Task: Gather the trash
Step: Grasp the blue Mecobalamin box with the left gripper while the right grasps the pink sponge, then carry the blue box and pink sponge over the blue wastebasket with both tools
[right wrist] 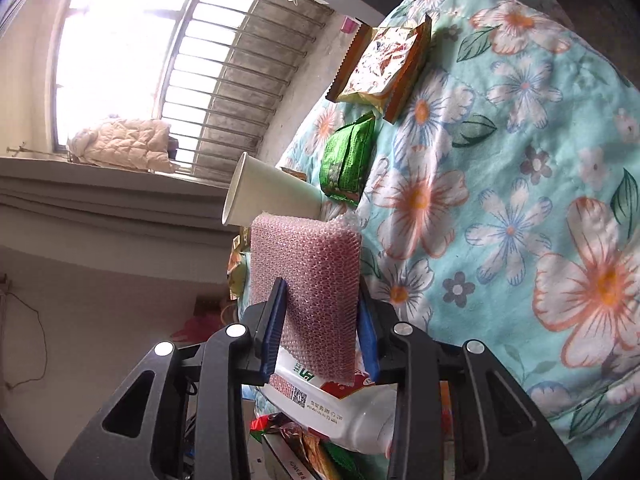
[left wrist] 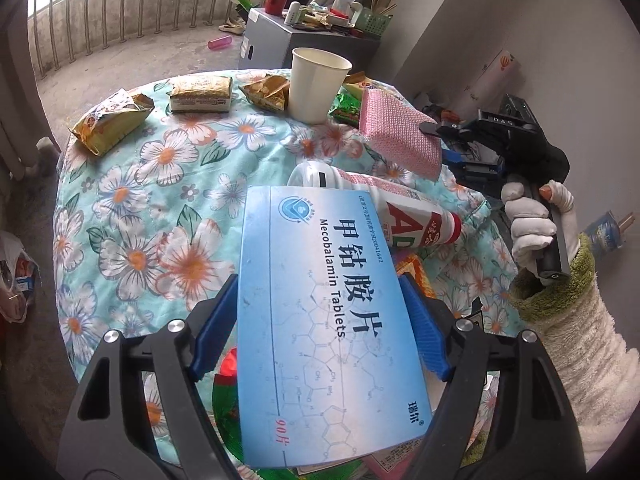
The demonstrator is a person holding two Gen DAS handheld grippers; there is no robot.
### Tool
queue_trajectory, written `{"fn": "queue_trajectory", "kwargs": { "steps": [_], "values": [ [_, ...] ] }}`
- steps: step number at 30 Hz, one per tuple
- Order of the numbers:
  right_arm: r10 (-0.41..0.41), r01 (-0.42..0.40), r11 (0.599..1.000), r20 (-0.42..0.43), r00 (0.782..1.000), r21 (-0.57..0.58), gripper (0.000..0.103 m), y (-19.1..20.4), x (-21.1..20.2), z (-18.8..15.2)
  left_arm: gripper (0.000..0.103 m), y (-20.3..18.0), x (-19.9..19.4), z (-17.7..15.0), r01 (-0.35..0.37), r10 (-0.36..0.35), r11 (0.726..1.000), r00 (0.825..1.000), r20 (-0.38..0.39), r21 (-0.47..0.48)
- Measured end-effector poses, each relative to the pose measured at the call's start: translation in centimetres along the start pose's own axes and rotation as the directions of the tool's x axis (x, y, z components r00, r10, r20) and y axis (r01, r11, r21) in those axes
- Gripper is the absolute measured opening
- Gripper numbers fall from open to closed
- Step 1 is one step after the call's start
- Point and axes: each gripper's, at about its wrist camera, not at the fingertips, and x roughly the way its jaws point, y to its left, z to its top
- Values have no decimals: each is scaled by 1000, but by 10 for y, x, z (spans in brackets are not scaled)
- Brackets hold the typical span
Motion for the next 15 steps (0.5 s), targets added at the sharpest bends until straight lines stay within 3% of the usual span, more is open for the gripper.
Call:
{"fn": "queue_trajectory", "kwargs": {
  "steps": [6,15],
  "values": [
    [110,-116,992,127,986,43,33,-24,-70,-18,74,-18,-29,-1,8,-9,1000,997,76,16],
    [190,-208,977,237,953,50,33,-64,-156,-94,74,-70,-74,-18,42,-47,999,982,182,35]
  ]
}}
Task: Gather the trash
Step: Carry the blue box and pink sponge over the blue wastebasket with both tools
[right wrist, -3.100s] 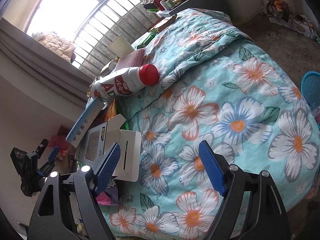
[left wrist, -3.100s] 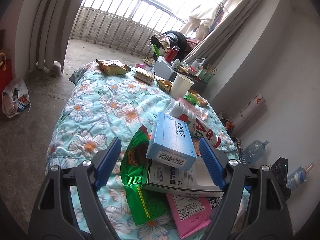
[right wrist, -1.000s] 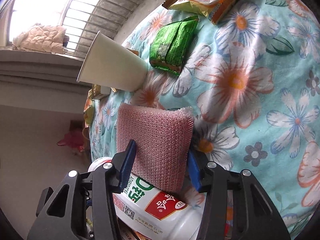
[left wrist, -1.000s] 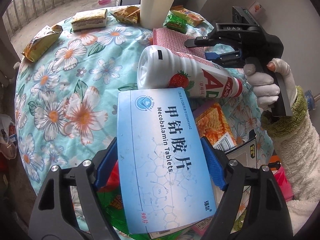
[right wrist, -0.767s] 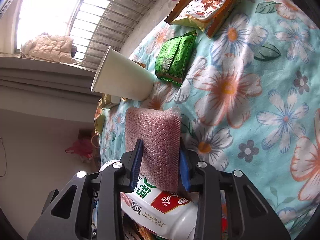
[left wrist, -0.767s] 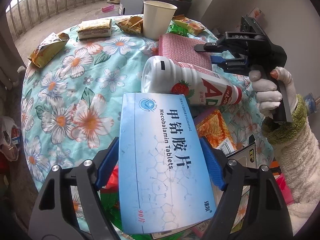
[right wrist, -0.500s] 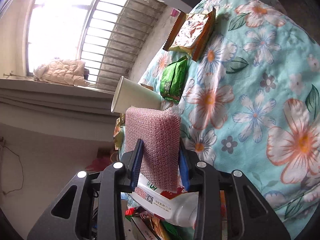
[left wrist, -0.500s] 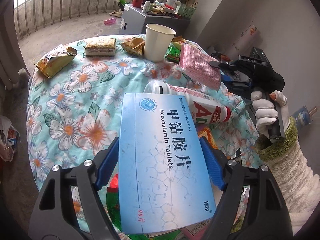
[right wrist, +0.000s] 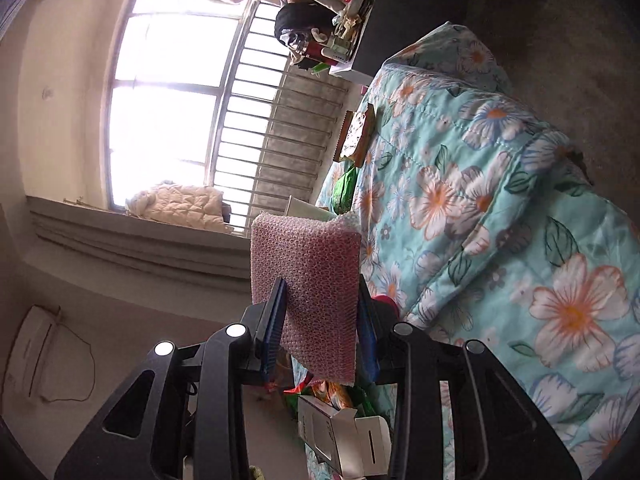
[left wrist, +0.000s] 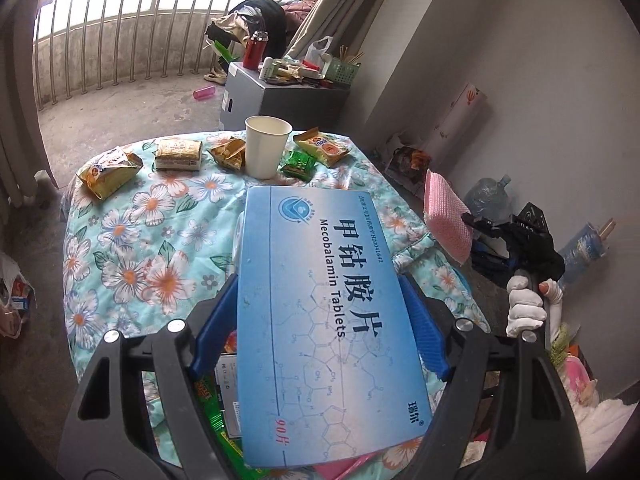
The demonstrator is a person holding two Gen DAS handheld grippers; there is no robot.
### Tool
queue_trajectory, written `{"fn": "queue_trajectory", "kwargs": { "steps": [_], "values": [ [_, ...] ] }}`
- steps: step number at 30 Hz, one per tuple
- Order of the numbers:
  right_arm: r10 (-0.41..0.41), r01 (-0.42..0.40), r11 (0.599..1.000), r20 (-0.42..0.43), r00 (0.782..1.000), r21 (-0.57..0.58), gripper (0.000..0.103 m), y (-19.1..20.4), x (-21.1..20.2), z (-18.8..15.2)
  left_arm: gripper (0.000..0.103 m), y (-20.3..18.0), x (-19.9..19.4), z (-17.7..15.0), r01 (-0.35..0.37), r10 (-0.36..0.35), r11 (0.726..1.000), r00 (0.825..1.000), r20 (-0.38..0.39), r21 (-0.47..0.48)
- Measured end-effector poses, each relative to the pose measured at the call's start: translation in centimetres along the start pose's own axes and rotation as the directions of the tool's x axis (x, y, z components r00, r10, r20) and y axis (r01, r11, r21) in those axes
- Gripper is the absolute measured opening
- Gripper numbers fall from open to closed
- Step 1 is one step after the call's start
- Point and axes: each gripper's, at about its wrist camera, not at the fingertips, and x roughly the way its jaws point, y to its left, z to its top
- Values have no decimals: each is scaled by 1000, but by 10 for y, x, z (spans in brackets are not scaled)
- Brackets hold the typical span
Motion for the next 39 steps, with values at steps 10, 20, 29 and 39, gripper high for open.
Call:
{"fn": "queue_trajectory", "kwargs": {
  "steps": [10,20,29,39],
  "values": [
    [77,-78,996,35,996,45,33,-30,-55,-49,74,-53,1,-19,84,-80,995,995,61,-60],
    [138,-142,989,82,987,40,33,-33,-91,-51,74,-102,15,-14,81,-82,997,994,67,10],
    [158,-165,985,116,981,56,33,-51,-113,-49,74,-136,34,-8,96,-99,994,994,53,57],
    [175,-188,979,147,974,81,33,-70,-126,-43,74,-163,65,-2,123,-125,988,992,23,90]
  ]
}}
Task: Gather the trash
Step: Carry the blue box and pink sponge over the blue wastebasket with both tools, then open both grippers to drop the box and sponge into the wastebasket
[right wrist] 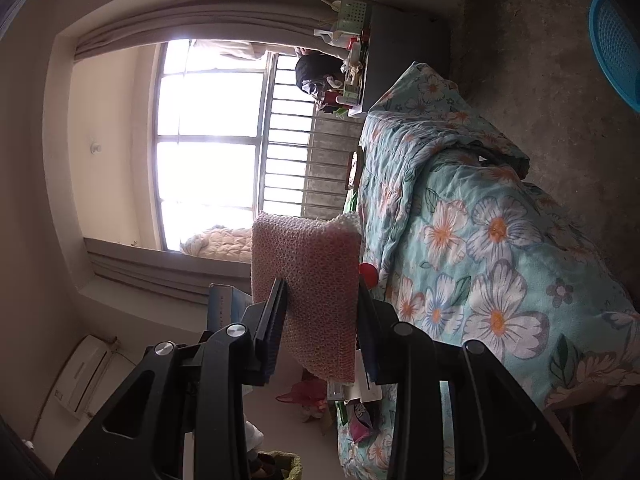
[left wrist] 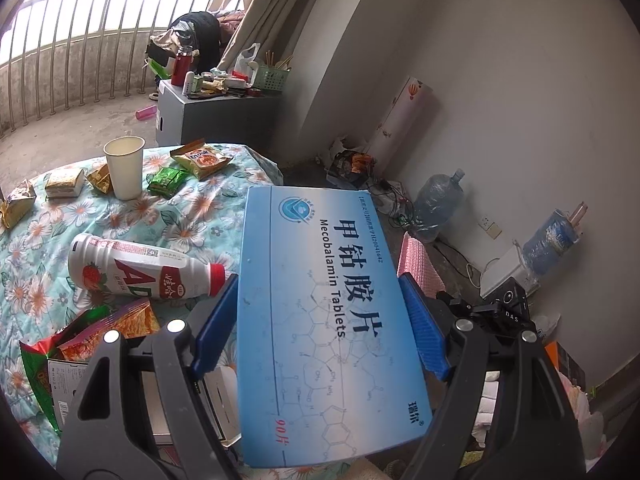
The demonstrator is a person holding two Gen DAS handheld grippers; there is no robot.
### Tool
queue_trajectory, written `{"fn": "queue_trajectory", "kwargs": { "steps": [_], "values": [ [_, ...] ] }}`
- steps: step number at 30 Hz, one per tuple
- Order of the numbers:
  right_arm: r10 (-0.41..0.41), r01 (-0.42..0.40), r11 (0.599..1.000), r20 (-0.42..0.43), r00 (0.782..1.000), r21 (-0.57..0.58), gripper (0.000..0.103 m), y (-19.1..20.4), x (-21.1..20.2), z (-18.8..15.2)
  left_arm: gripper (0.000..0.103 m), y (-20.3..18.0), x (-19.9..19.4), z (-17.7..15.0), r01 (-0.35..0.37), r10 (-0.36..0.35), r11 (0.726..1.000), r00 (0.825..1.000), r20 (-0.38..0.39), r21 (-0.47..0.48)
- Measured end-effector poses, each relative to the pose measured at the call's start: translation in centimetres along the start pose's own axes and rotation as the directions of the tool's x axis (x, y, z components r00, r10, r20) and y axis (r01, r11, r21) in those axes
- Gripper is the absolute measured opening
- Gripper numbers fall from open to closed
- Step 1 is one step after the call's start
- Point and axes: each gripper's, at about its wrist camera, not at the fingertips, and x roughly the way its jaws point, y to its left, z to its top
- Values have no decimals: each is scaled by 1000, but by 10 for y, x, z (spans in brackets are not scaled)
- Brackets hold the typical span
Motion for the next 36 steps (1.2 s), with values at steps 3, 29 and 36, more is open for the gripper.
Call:
{"fn": "queue_trajectory", "kwargs": {
  "steps": [3,29,36],
  "values": [
    [4,-4,1000,12,1000,10,33,-4,-6,3,74,-9,11,3,11,-11,1000,1000,-9,9],
    [-179,136,981,363,915,141,33,-75,-152,56,74,-158,216,5,238,-187,958,940,-284,158],
    [-372,281,925,461,806,257,33,-121,-199,84,74,-214,316,-13,298,-195,934,887,-418,195]
  ]
}}
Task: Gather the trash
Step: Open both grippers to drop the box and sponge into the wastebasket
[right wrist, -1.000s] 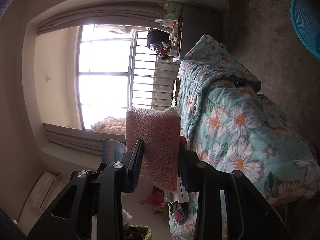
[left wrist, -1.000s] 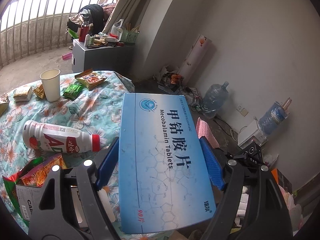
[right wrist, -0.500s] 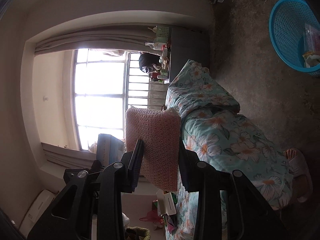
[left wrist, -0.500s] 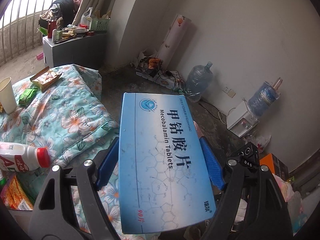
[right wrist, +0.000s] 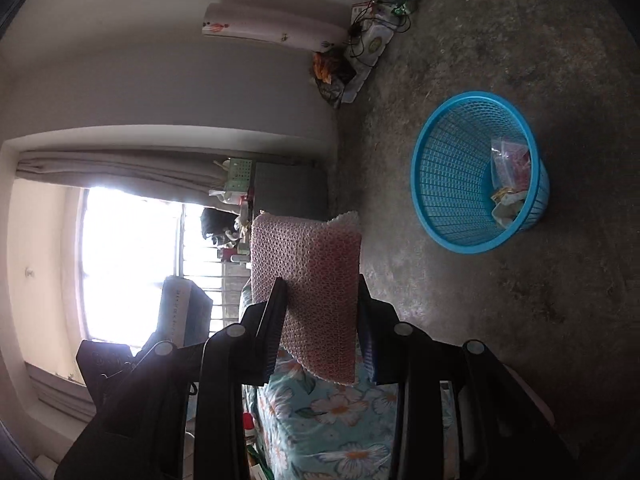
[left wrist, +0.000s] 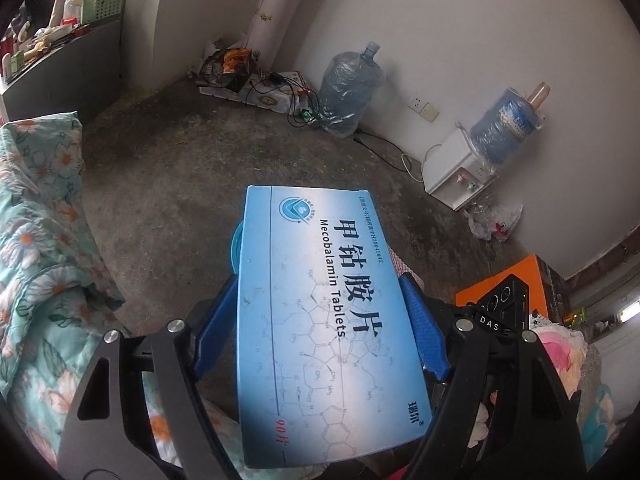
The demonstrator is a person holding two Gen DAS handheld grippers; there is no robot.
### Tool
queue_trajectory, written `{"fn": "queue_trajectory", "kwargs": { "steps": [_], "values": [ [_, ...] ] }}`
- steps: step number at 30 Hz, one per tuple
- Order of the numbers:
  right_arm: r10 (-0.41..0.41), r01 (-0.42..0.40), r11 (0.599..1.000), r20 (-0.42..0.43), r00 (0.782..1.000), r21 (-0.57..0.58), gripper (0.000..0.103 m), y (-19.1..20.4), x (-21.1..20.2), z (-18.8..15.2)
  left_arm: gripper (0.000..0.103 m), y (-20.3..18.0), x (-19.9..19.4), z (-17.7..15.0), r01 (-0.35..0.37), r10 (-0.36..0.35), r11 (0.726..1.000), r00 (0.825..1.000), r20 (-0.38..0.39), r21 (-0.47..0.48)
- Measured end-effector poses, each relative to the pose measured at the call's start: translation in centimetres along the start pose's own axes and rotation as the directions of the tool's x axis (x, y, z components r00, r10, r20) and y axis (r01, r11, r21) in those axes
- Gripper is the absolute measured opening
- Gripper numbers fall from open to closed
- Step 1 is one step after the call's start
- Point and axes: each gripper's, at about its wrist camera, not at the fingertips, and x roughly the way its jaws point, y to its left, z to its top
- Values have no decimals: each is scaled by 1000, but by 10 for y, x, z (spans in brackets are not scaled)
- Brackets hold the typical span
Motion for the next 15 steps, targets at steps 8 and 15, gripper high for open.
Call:
{"fn": "queue_trajectory", "kwargs": {
  "steps": [8,15],
  "values": [
    [-150,147,987,43,988,62,44,-51,59,58,87,-11,115,48,-34,35,999,998,-48,18],
    [-334,344,921,-86,939,182,63,-132,116,72,87,21,171,55,-137,127,985,987,-95,-106]
  ]
}}
